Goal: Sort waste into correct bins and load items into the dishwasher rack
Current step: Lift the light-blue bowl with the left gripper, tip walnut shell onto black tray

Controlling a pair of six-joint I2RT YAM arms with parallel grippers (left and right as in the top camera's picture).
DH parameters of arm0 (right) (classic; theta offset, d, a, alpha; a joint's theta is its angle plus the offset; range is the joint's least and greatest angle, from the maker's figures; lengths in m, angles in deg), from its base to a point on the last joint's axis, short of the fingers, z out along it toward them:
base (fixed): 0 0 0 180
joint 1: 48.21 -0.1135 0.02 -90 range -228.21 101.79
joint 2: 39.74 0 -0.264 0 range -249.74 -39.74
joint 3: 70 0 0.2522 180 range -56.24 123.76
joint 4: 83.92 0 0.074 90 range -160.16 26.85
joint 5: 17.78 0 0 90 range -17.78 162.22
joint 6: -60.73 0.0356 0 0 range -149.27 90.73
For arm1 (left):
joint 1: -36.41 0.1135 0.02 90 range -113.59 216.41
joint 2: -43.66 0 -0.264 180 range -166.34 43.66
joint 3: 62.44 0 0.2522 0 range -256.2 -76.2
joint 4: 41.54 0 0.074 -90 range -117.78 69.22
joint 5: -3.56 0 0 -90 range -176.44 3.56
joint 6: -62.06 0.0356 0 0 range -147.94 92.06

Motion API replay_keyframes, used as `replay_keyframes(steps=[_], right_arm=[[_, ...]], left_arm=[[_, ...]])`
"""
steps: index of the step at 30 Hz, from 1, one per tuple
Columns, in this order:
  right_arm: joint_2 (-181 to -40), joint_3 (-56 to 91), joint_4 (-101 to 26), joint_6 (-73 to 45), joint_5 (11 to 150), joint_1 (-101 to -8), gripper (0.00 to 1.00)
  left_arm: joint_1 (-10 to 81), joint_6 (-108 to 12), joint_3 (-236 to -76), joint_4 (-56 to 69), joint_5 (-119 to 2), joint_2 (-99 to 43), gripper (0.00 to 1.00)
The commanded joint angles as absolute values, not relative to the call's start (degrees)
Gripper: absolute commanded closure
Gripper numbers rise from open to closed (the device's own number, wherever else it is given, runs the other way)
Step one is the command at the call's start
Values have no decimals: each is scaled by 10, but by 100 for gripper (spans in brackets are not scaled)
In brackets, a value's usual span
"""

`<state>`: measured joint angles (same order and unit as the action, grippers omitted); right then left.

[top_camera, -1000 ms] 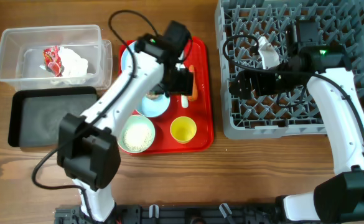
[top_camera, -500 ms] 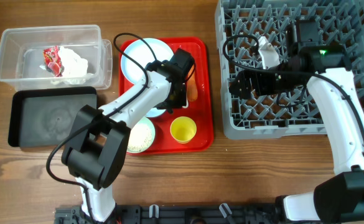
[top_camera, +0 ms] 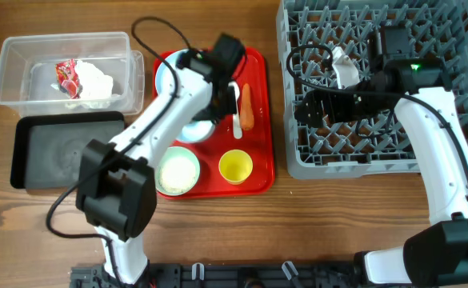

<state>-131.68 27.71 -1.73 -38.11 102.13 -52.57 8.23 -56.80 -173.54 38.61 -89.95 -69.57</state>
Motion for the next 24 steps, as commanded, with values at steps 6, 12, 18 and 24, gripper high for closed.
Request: replay_keyframes(steps=[6, 12, 18, 24], right_arm=[[-1322, 283, -18, -377, 1018, -527, 0], [-1322, 283, -19, -377, 1018, -527, 0], [-1322, 283, -27, -363, 1018, -527, 0], [-1322, 283, -28, -351, 1018, -527, 0]], left_arm=[[209, -460, -1828, 520, -735, -630, 96], [462, -351, -1800, 616, -717, -584, 96], [667, -145, -1678, 519, -389, -585, 96], [826, -85, -1623, 514, -276, -590, 96]])
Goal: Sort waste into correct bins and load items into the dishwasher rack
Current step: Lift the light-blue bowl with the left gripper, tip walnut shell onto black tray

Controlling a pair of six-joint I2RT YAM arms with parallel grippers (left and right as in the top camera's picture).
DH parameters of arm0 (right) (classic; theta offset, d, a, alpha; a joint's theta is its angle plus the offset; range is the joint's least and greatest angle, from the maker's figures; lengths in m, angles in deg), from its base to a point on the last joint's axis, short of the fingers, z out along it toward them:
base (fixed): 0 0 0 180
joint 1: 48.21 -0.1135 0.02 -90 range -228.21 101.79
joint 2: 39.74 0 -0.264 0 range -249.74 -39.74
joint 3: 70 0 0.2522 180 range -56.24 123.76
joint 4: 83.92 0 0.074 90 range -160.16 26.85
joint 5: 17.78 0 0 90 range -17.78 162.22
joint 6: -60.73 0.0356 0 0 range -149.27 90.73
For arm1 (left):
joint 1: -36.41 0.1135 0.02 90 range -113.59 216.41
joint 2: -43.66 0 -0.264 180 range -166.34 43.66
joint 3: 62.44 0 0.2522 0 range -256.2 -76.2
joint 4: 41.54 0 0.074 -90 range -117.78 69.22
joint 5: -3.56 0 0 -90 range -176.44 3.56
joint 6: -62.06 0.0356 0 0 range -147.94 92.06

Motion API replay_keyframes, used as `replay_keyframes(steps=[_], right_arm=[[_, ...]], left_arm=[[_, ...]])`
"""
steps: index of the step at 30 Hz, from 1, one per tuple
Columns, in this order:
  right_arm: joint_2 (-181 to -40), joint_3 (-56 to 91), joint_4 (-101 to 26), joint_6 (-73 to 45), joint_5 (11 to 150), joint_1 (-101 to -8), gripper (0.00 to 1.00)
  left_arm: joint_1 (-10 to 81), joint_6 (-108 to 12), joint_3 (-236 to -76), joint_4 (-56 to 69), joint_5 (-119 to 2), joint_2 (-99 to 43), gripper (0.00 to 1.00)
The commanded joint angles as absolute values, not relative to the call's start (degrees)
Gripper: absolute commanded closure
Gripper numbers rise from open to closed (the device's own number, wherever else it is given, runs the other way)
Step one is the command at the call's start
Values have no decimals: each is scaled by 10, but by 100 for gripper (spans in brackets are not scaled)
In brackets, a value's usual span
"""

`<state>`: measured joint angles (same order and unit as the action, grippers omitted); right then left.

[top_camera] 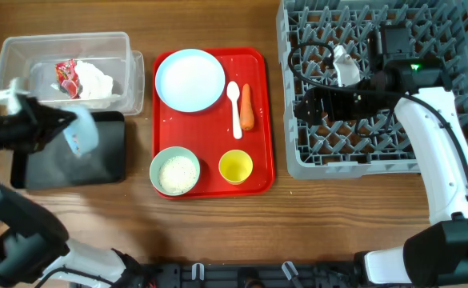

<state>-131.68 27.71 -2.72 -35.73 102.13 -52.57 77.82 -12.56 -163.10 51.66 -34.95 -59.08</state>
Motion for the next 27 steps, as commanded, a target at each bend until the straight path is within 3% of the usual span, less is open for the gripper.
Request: replay_keyframes(steps=[1, 9, 14, 19, 24, 27], right_arm=[[-1322, 283, -28, -351, 1018, -527, 0], [-1322, 283, -29, -353, 1018, -527, 0], [-1322, 283, -28, -353, 1018, -527, 0], [-1322, 283, -28, -353, 1018, -527, 0], [-1322, 283, -28, -352, 1018, -527, 1], [-1322, 283, -28, -352, 1018, -527, 0]], left_arm=[[848, -84, -1623, 512, -249, -601, 96], [889, -76, -1623, 559, -128, -736, 96], [889, -76, -1623, 619, -28, -739, 96], [889, -75, -1624, 621, -25, -738, 96], [851, 56, -1654, 688, -9, -638, 96], [754, 89, -1685, 629, -43, -513, 96]])
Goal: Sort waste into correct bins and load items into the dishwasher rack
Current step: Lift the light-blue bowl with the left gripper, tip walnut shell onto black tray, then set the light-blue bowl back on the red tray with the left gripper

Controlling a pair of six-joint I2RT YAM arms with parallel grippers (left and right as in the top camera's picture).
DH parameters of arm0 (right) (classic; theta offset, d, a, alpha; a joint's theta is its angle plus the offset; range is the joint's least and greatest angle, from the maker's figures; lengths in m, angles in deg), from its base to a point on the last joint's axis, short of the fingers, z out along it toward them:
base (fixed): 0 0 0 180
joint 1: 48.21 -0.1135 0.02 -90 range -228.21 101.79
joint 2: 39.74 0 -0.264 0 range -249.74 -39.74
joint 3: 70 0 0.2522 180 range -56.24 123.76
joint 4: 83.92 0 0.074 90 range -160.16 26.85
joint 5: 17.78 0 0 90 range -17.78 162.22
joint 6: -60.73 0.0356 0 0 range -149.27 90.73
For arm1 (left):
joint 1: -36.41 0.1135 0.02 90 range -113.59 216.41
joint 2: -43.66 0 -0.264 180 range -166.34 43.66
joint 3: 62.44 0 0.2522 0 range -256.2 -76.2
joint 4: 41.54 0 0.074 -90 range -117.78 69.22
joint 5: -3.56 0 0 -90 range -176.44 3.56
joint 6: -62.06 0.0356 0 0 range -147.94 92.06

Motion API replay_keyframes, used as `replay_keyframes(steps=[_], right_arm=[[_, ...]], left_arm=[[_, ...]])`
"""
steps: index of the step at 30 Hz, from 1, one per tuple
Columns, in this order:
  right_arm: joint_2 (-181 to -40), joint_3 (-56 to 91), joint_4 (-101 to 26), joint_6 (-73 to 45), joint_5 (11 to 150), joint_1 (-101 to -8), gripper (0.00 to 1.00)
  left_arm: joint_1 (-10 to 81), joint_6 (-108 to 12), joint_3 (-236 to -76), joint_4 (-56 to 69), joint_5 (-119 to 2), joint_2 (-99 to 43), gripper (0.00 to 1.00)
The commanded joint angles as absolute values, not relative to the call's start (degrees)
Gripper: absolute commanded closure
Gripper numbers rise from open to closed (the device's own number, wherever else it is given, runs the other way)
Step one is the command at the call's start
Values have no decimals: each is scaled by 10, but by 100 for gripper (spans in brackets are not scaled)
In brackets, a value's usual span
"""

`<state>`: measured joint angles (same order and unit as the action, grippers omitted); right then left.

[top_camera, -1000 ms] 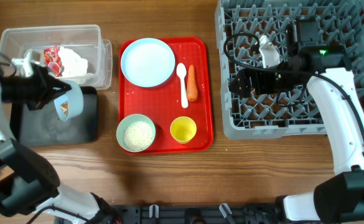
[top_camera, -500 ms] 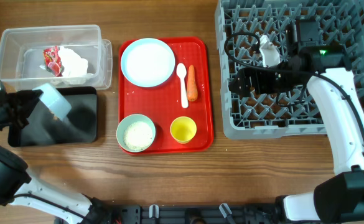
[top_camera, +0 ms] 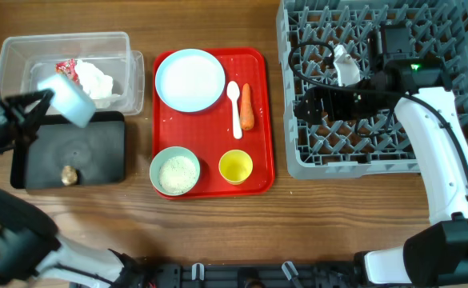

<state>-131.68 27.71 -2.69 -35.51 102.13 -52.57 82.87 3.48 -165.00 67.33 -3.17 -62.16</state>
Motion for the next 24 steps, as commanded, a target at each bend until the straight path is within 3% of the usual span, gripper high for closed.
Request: replay_keyframes(steps=[1, 3, 5, 9, 10, 16, 23, 24], right_arm=[[-1322, 283, -28, -352, 1018, -527, 0], [-1322, 283, -28, -351, 1018, -527, 0], [-1322, 283, -28, -351, 1018, -527, 0], [-1322, 283, -26, -351, 997, -527, 0], [-1322, 283, -25, -351, 996, -527, 0], [-1322, 283, -18, -351, 990, -527, 0], [-1322, 283, -15, -352, 990, -527, 0], [-1322, 283, -13, -352, 990, -527, 0]], left_arm=[[704, 53, -1686, 577, -79, -478, 96], [584, -173, -1686, 426, -274, -439, 96], [453, -304, -1686, 344, -492, -435, 96], [246, -364, -1686, 311, -805, -469, 96], [197, -363, -1684, 311, -832, -496, 96], [102, -395, -1684, 338, -847, -647, 96], [71, -452, -1673, 371, -956, -709, 95], [71, -451, -1671, 371, -975, -710, 76]])
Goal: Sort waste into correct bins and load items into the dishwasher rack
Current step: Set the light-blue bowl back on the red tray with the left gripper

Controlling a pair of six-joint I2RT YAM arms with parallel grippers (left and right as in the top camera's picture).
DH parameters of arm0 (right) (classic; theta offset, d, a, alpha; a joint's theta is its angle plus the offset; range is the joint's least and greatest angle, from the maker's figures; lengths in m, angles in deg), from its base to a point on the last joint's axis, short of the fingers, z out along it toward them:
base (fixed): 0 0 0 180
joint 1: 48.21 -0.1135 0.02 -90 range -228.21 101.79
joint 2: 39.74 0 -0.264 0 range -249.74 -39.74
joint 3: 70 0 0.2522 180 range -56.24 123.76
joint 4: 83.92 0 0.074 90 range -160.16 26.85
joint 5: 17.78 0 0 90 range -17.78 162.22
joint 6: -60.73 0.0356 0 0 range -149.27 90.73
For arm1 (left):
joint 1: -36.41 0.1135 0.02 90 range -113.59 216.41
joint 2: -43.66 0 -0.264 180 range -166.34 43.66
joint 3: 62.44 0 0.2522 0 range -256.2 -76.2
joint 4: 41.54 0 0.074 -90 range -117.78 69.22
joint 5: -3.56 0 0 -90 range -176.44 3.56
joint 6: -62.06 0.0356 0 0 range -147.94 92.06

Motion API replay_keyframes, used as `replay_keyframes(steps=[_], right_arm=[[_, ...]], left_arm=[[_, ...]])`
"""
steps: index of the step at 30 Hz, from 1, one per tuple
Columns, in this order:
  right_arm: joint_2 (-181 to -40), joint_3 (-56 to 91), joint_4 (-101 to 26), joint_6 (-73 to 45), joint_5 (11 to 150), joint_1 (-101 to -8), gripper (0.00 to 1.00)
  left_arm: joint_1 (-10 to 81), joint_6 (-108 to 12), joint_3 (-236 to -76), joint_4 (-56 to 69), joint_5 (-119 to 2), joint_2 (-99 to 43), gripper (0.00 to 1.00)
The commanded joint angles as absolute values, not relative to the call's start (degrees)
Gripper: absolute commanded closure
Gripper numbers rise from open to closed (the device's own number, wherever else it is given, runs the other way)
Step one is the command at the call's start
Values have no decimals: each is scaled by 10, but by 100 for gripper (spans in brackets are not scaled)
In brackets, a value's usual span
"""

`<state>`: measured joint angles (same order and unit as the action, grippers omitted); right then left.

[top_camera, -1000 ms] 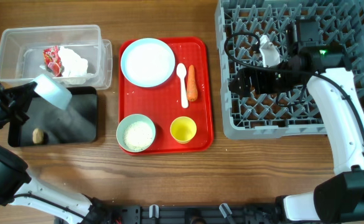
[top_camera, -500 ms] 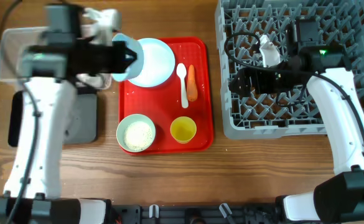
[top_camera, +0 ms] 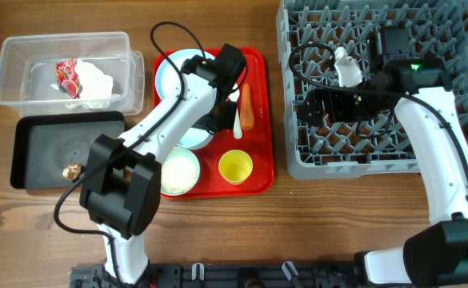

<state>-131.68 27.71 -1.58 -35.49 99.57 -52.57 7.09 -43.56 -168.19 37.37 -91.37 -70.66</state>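
Observation:
On the red tray (top_camera: 264,160) lie a pale blue plate (top_camera: 172,74), a white spoon (top_camera: 237,124), a carrot (top_camera: 247,108), a bowl of rice (top_camera: 179,172) and a yellow cup (top_camera: 235,166). My left gripper (top_camera: 214,118) hangs over the tray's middle, largely hidden under its own wrist, and appears shut on the rim of a pale blue cup (top_camera: 194,138). My right gripper (top_camera: 304,110) hovers open over the left part of the grey dishwasher rack (top_camera: 442,32), beside a white item (top_camera: 344,70) standing in the rack.
At the left, a clear plastic bin (top_camera: 18,56) holds crumpled wrappers (top_camera: 82,80). Below it a black bin (top_camera: 42,148) has a small brown scrap (top_camera: 71,170) in it. Wooden table surrounds everything.
My left arm has swung from the far left, over the black bin, back onto the red tray with the pale blue cup. The brown scrap stays in the black bin. The right arm has not moved.
My left gripper was first at the pale blue cup on the red tray. Then it held the cup over the black bin at the left. After that the cup was tipped and a brown scrap lay in the bin. Now the cup is back over the tray.

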Motion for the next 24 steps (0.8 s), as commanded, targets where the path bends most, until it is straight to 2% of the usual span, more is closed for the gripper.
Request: replay_keyframes(steps=[1, 2, 3, 4, 7, 11, 13, 16, 21, 24], right_arm=[[-1322, 283, -13, -352, 990, -527, 0], [-1322, 282, -13, -352, 990, -527, 0], [-1322, 282, -13, -352, 990, -527, 0], [-1322, 282, -13, -352, 990, -527, 0], [-1322, 282, -14, -352, 990, -527, 0], [-1322, 281, -14, -353, 987, -527, 0], [-1322, 281, -16, -353, 987, -527, 0], [-1322, 281, -17, -353, 987, -527, 0], [-1322, 281, -17, -353, 988, -527, 0], [-1322, 281, -17, -353, 988, -527, 0]], left_arm=[[72, -451, -1670, 371, -977, -710, 50], [72, -444, -1670, 370, -977, -710, 21], [72, -419, -1671, 368, -976, -710, 8], [72, -414, -1679, 379, -977, -709, 4], [74, -467, -1767, 488, -974, -666, 5], [74, -593, -1762, 566, -954, -579, 6], [72, -598, -1726, 574, -948, -565, 7], [72, -599, -1637, 540, -925, -561, 9], [72, -567, -1495, 413, -848, -561, 12], [72, -568, -1452, 364, -830, -561, 21]])
